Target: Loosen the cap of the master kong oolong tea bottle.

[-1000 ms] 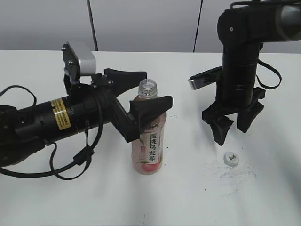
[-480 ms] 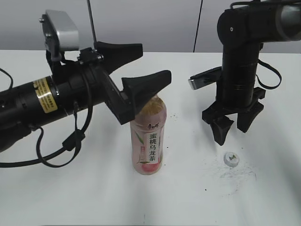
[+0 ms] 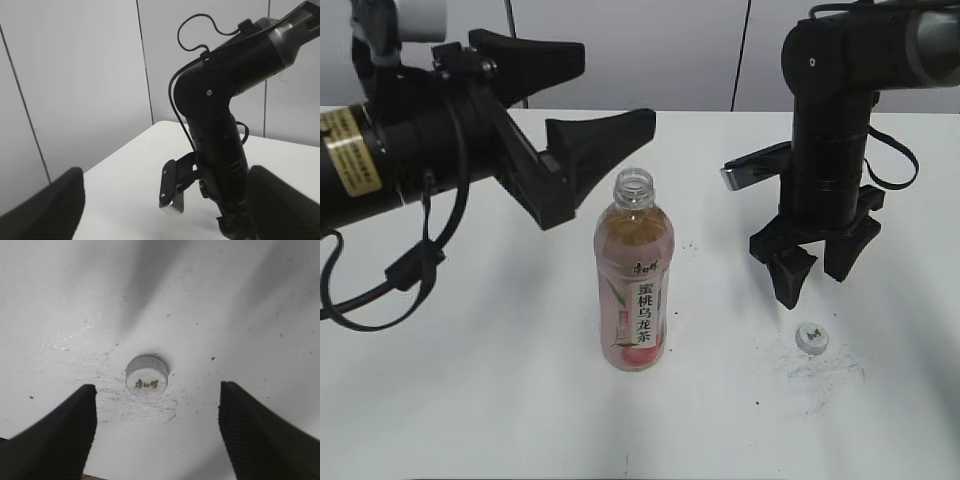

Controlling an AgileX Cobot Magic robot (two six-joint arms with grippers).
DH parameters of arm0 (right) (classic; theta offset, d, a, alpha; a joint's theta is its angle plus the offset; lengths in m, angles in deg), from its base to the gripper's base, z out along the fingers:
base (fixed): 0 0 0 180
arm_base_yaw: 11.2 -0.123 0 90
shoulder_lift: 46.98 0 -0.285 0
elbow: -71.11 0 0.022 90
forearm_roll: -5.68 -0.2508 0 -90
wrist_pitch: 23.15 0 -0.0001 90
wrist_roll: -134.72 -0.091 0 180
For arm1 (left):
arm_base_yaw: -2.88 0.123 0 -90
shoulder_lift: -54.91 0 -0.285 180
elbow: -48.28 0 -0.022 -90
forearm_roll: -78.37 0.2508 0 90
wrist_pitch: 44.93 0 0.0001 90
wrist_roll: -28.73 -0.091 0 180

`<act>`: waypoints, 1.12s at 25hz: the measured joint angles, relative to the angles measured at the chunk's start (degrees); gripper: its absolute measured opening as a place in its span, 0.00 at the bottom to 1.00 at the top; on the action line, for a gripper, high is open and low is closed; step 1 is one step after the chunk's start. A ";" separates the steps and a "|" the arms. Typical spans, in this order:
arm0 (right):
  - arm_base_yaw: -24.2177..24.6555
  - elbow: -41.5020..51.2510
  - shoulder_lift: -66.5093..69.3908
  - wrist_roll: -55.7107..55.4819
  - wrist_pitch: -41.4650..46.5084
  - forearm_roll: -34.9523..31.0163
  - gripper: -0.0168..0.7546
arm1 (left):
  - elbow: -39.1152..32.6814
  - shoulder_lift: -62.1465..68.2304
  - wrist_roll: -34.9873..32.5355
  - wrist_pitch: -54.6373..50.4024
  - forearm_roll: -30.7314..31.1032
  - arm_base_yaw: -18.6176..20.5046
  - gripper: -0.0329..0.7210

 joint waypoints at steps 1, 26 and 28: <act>0.00 0.00 0.00 0.00 0.00 0.00 0.76 | 0.00 -1.44 0.00 -2.06 0.02 0.00 0.82; 0.02 3.63 -16.59 -6.68 0.65 -2.16 0.76 | 13.46 -38.80 -16.03 -113.00 -40.50 0.00 0.81; 0.02 6.74 -23.28 -7.03 0.59 -2.71 0.76 | 13.46 -43.03 -16.28 -116.85 -38.71 0.00 0.81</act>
